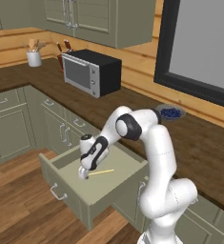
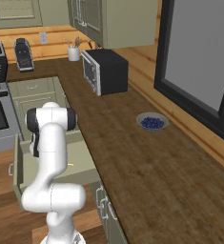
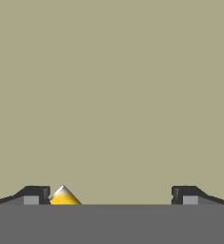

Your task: Take a straw from the drawer in front and place it inside the glass cup on the dining counter.

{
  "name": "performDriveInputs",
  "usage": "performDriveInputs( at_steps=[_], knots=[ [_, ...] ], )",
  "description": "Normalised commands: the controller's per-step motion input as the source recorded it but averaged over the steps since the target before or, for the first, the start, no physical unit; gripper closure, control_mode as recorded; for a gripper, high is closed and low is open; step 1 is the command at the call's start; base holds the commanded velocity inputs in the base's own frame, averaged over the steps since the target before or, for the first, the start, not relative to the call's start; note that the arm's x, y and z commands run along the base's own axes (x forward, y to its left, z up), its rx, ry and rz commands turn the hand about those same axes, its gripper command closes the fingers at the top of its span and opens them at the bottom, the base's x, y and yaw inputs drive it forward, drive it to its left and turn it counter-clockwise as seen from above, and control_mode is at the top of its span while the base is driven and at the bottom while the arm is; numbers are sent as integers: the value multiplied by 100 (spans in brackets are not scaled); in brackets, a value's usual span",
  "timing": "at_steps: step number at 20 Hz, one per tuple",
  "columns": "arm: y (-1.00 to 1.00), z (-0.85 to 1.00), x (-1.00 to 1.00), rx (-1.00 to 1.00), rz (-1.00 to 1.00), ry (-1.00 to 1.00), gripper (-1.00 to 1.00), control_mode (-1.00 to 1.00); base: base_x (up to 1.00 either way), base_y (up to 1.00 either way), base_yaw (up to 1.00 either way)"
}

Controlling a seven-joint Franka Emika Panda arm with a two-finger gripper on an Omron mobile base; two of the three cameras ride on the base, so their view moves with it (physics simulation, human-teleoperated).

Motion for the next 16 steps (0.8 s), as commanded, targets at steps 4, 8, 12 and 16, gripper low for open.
performDriveInputs(
  at_steps=[4, 8, 12, 16],
  knots=[
    [-2, -46, 9, 0, 0, 5, 100, -100, 0, 0, 0],
    [0, -46, 6, 0, 0, 6, 100, -100, 0, 0, 0],
    [0, -25, 0, 0, 0, 2, 100, -100, 0, 0, 0],
    [0, -5, 0, 0, 0, 1, 100, -100, 0, 0, 0]
  ],
)
